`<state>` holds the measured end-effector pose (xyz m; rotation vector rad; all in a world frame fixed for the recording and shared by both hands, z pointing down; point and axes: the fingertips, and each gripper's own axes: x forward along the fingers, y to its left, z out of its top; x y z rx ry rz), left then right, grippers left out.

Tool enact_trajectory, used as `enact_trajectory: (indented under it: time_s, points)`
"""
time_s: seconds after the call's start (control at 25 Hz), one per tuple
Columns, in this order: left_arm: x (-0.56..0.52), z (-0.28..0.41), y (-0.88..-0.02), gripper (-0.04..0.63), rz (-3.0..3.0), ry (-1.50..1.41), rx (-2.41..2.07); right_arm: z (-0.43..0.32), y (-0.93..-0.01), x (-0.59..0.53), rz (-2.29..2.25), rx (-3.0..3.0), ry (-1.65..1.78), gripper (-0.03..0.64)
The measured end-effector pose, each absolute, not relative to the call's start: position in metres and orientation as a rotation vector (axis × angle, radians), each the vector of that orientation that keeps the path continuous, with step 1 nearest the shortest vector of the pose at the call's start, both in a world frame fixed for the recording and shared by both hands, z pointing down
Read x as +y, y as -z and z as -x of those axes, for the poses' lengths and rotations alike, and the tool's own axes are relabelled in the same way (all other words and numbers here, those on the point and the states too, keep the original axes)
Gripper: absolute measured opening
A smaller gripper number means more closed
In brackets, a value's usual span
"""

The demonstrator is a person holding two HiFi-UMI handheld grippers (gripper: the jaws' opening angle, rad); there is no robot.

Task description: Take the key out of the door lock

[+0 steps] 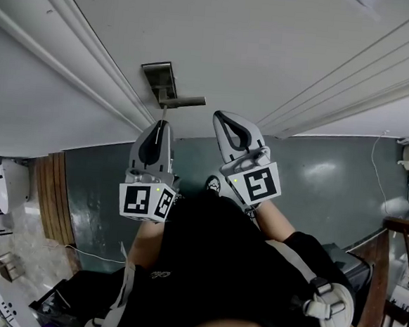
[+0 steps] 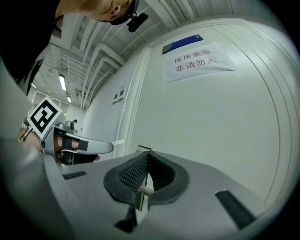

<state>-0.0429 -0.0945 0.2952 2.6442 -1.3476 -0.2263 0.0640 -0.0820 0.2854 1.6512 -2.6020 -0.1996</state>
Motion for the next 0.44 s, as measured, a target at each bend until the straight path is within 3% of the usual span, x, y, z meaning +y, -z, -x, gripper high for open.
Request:
enact_trajectory:
  time_s: [0.44]
  points:
    - [-0.0981,0.0362,-0.2991,0.037,-2.655,0.215,-1.321,-0.0709,-0.2875,-0.0846,-1.681,-2.587,0.194,0.008]
